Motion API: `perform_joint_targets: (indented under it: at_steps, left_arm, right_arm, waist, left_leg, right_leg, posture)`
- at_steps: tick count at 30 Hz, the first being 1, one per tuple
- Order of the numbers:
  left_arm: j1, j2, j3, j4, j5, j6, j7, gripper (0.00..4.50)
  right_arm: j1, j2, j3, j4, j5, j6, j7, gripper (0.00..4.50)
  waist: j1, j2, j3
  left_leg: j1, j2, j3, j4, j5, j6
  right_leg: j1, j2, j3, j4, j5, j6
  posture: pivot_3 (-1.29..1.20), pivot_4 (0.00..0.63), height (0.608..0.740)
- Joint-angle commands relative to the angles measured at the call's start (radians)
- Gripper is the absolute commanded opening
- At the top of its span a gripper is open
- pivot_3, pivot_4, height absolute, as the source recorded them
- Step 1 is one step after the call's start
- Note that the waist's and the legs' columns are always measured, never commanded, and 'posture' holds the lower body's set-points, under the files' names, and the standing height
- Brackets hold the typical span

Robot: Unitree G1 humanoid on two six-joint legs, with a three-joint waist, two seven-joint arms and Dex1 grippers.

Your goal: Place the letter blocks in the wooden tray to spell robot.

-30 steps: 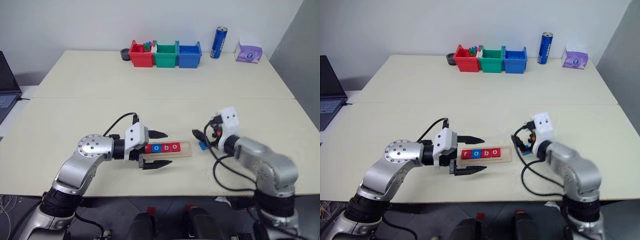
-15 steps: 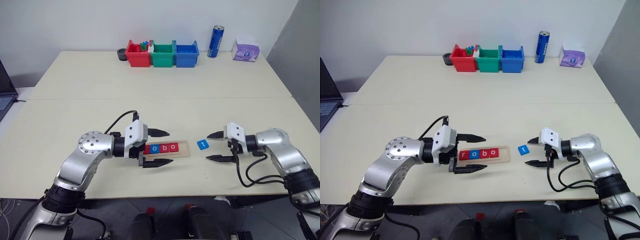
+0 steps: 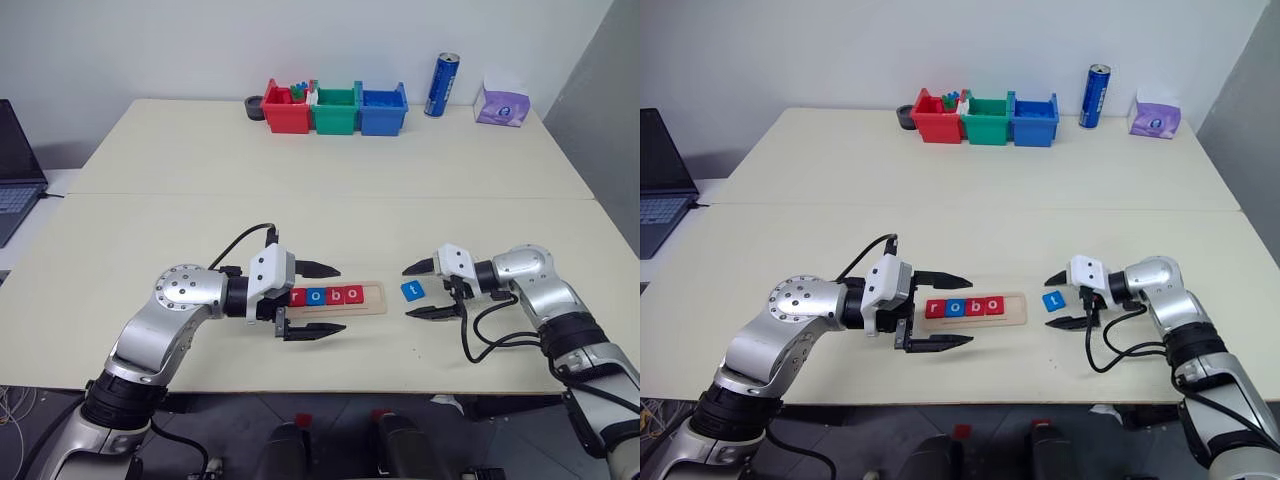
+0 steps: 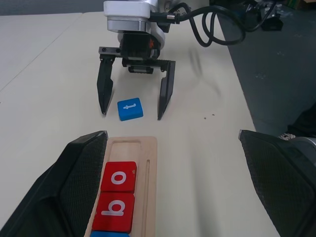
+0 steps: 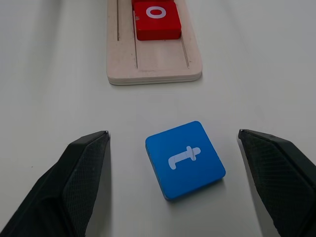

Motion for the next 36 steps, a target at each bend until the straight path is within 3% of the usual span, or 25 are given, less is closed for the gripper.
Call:
perform_joint_targets:
  at_steps: [1,6,8,21,36]
  left_arm:
    - [-0.01,0.0,0.011,-0.033,-0.011,-0.007,0.001,4.5]
    - [-0.016,-0.002,0.009,-0.027,-0.008,-0.008,0.001,4.5]
    - [-0.017,-0.002,0.01,-0.024,-0.008,-0.009,0.001,4.5]
    - [-0.025,0.12,0.133,0.165,-0.003,-0.121,-0.108,4.5]
    - [-0.022,0.102,0.115,0.137,0.002,-0.114,-0.083,4.5]
  right_arm:
    - [-0.027,0.006,-0.013,0.035,-0.007,0.017,0.008,3.86]
    - [-0.033,0.005,-0.028,0.042,-0.006,0.023,0.007,2.15]
    - [-0.031,0.001,-0.035,0.034,-0.002,0.031,0.007,1.71]
    - [0.035,0.074,-0.034,-0.467,0.113,0.414,-0.065,1.6]
    - [0.015,0.139,0.027,-0.309,0.032,0.3,-0.105,1.6]
  waist:
    - [0.0,0.0,0.0]
    - [0.0,0.0,0.0]
    - [0.0,0.0,0.0]
    - [0.0,0.001,0.0]
    - [0.001,0.001,0.0]
  left_leg:
    - [0.0,0.0,0.0,0.0,0.0,0.0]
    - [0.0,0.0,0.0,0.0,0.0,0.0]
    - [0.0,0.0,0.0,0.0,0.0,0.0]
    - [0.0,0.001,-0.002,-0.001,0.0,0.0]
    - [-0.002,0.0,-0.001,0.0,0.0,0.0]
  right_leg:
    - [0.0,0.0,0.0,0.0,0.0,0.0]
    - [0.0,0.0,0.0,0.0,0.0,0.0]
    - [0.0,0.0,0.0,0.0,0.0,0.0]
    - [0.0,0.002,-0.002,0.001,0.0,-0.001]
    - [-0.001,0.001,-0.003,0.0,0.0,0.0]
  posture:
    - [0.0,0.15,0.74]
    - [0.0,0.15,0.74]
    - [0.0,0.15,0.74]
    - [0.0,0.15,0.74]
    - [0.0,0.15,0.74]
